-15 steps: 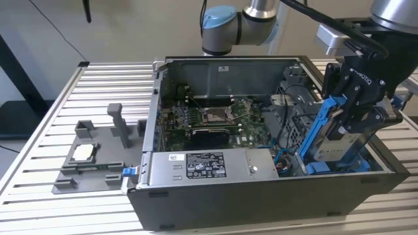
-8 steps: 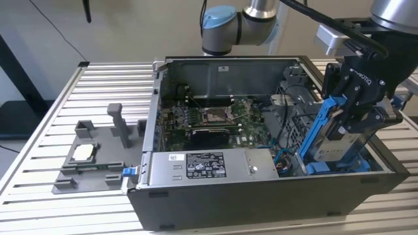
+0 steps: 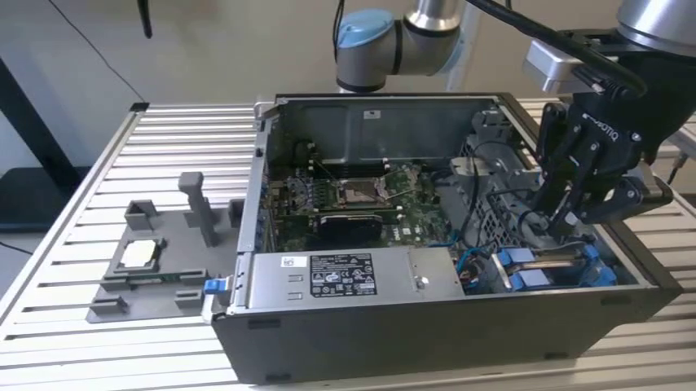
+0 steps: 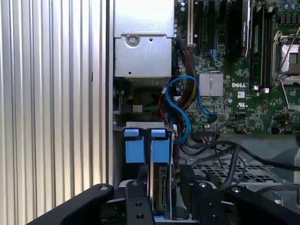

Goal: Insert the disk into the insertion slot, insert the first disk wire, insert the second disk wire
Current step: 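Insert the disk into the insertion slot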

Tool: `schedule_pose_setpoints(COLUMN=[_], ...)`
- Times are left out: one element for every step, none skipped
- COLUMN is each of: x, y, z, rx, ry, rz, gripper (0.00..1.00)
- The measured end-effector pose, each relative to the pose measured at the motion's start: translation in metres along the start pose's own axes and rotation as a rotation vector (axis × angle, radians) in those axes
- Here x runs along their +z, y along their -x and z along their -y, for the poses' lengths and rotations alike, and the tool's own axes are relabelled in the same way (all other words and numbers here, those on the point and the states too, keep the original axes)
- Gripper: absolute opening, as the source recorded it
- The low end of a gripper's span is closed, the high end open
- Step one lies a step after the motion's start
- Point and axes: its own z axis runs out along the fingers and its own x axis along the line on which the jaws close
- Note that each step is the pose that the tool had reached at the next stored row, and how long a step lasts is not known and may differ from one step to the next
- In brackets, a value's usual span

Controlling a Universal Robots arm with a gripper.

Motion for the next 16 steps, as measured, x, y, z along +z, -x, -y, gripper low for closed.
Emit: schedule_pose_setpoints(x=[0.0000,0.0000,0.0000,0.0000,-0.0006,-0.0016,-0.0031,-0.0045,-0.0055,-0.0062,-0.0068,-0.0075,-0.0079,-0.0079,-0.0080,-0.0080], y=[0.0000,0.0000,0.0001,0.0003,0.0004,0.0004,0.0008,0.0012,0.0018,0.0025,0.0033,0.0043,0.0054,0.0065,0.0078,0.0091], z=[0.0000,0.0000,0.0000,0.0000,0.0000,0.0000,-0.0001,-0.0001,-0.0001,-0.0001,-0.0002,-0.0003,-0.0003,-0.0004,-0.0004,-0.0004], rx=[0.000,0.000,0.000,0.000,0.000,0.000,0.000,0.000,0.000,0.000,0.000,0.000,0.000,0.000,-0.001,-0.001], ry=[0.0000,0.0000,0.0000,0.0000,0.0000,0.0000,0.0000,0.0000,-0.0001,-0.0005,-0.0011,-0.0022,-0.0038,-0.0064,-0.0112,-0.0163], rz=[-0.0001,-0.0002,-0.0002,-0.0001,-0.0004,-0.0003,-0.0003,-0.0002,-0.0001,0.0001,0.0001,-0.0002,-0.0003,-0.0001,0.0002,0.0007], gripper=[0.41,0.41,0.41,0.41,0.41,0.41,0.41,0.41,0.41,0.41,0.41,0.41,0.41,0.41,0.41,0.41])
